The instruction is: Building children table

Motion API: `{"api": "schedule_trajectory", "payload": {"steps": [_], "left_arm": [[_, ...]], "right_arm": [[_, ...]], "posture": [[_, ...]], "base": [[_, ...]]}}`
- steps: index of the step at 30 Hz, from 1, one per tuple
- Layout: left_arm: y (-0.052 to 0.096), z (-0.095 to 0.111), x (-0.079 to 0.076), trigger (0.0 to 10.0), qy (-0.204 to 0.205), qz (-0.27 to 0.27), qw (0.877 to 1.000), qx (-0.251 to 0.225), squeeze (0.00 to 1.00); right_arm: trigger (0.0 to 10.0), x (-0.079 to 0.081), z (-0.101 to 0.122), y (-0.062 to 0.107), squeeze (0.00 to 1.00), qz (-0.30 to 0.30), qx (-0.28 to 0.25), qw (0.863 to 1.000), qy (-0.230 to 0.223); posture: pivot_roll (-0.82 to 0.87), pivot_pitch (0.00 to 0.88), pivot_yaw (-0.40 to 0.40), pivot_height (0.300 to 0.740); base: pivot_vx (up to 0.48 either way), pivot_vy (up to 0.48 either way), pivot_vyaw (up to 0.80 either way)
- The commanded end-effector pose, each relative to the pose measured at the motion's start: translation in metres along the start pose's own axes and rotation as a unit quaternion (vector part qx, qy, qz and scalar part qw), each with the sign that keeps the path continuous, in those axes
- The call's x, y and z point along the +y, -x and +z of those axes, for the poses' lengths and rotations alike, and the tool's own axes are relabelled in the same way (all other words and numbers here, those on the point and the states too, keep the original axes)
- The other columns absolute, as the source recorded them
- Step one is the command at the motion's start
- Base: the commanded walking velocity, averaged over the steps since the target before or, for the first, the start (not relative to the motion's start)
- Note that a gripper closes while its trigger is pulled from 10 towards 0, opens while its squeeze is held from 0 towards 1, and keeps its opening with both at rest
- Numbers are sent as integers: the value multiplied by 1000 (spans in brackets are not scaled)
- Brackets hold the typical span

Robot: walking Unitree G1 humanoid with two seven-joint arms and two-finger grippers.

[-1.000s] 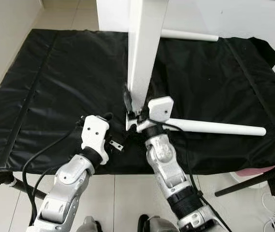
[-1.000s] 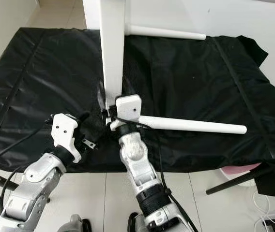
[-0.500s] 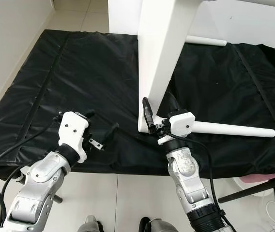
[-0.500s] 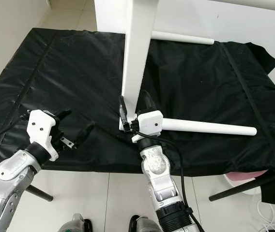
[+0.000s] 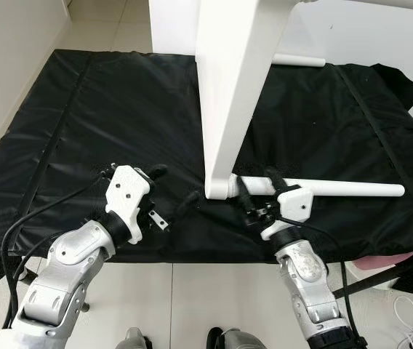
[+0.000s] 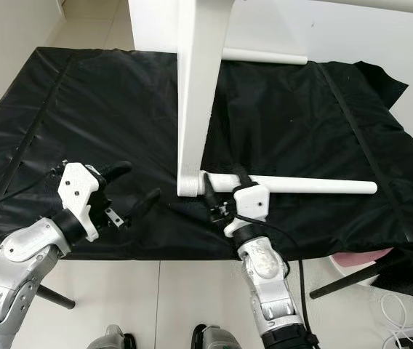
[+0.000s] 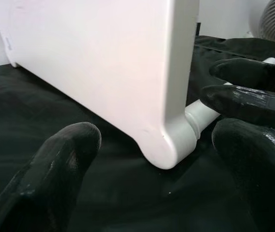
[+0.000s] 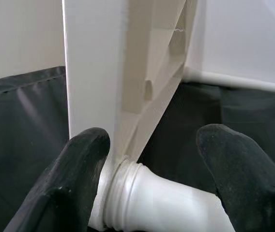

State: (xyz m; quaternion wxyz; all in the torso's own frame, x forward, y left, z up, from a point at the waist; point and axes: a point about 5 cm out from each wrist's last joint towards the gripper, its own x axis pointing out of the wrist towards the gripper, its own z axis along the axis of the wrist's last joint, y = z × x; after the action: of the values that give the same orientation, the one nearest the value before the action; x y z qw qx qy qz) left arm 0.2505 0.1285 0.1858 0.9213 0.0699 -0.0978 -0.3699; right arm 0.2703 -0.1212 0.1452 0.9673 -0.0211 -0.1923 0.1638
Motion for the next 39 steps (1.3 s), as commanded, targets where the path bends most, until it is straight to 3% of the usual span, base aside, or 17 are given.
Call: {"api": "schedule_trajectory", "payload": {"steps": [1,4,8,10,16,17,22,25,29,32,39], "left_arm": [[0,-5,-1,10000,12,1,1000,10,0],[-6,-9,-5,10000,21,8,1000,13,0],[-8,-12,-5,10000,28,16,999,19,0],[-19,-21,-6,10000,37,49,997,41,0],[-40,-26,-7,10000,16,91,994,62,0],[-50,-27,-4,10000,17,106,991,73,0],[-59,-29,1,10000,20,126,988,87,0],[-78,-25,12,10000,24,161,983,91,0],[-88,-18,9,10000,29,147,986,75,0],[-95,-11,-4,10000,27,100,993,56,0],[-96,-16,-6,10000,13,82,994,65,0]], "right_arm": [[10000,-4,-1,4,0,-9,3,1000,11],[10000,-20,-5,10,0,-57,14,998,32],[10000,-25,-6,12,0,-74,17,996,40],[10000,-36,-4,13,0,-120,13,992,45],[10000,-46,1,13,0,-160,5,986,46],[10000,-50,2,13,0,-176,3,983,47],[10000,-52,3,12,0,-183,1,982,50],[10000,-56,5,8,0,-199,-7,978,55],[10000,-58,7,5,0,-206,-12,977,58],[10000,-60,8,3,0,-208,-13,976,59],[10000,-60,8,-10,0,-203,-14,977,56]], "posture": [[38,88,-31,740],[42,84,-33,740],[36,87,-32,740],[24,82,-19,740],[14,81,-4,740],[6,79,5,740],[2,79,8,740],[-9,77,20,740],[-16,78,24,740],[-18,80,26,740],[-10,83,23,740]], "base": [[0,0,0],[0,0,0],[0,0,0],[0,0,0],[0,0,0],[0,0,0],[0,0,0],[0,0,0],[0,0,0],[0,0,0],[0,0,0]]}}
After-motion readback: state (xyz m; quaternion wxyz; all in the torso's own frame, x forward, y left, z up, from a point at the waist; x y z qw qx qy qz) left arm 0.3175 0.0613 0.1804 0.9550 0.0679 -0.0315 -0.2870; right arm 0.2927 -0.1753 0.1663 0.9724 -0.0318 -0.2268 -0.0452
